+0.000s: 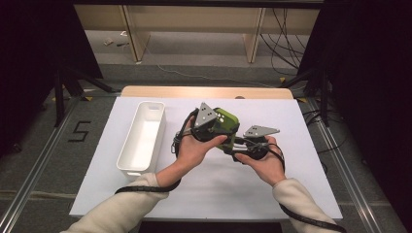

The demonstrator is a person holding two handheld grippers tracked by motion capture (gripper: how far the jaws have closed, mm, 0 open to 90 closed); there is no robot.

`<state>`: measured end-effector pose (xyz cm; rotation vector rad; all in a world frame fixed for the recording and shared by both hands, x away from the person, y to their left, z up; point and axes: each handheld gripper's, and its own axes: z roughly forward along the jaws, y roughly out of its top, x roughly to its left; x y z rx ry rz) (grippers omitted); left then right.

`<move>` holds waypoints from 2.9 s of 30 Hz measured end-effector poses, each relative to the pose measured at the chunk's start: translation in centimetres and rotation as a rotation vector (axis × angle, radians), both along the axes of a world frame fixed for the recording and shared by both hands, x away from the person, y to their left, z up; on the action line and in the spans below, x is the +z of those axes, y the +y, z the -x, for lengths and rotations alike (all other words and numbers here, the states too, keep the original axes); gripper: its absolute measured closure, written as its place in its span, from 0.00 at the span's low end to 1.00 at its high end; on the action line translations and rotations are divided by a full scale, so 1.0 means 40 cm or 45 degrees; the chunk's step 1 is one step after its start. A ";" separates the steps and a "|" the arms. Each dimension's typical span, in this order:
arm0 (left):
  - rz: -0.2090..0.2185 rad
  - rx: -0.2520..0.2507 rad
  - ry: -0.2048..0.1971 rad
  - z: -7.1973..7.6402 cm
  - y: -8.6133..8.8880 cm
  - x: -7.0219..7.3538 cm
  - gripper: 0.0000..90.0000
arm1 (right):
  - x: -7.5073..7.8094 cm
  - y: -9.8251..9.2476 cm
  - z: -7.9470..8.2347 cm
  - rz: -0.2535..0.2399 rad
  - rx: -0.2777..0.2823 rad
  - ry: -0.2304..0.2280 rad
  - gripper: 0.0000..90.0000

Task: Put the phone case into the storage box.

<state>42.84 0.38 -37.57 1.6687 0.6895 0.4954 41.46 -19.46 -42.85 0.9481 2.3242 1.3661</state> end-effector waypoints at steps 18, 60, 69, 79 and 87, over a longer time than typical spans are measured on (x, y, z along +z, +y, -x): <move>-0.008 0.040 -0.018 -0.001 0.061 0.020 0.18 | 0.008 -0.054 0.011 -0.082 0.007 -0.098 0.17; -0.011 0.139 -0.022 0.003 0.174 0.035 0.18 | 0.018 -0.147 0.059 -0.117 -0.049 -0.188 0.17; -0.009 0.158 -0.023 0.002 0.189 0.040 0.18 | 0.018 -0.163 0.070 -0.099 -0.042 -0.207 0.17; -0.005 0.184 -0.028 0.002 0.208 0.048 0.18 | 0.014 -0.181 0.077 -0.095 -0.050 -0.211 0.17; -0.007 0.204 -0.025 0.000 0.223 0.048 0.18 | 0.012 -0.193 0.082 -0.096 -0.058 -0.209 0.17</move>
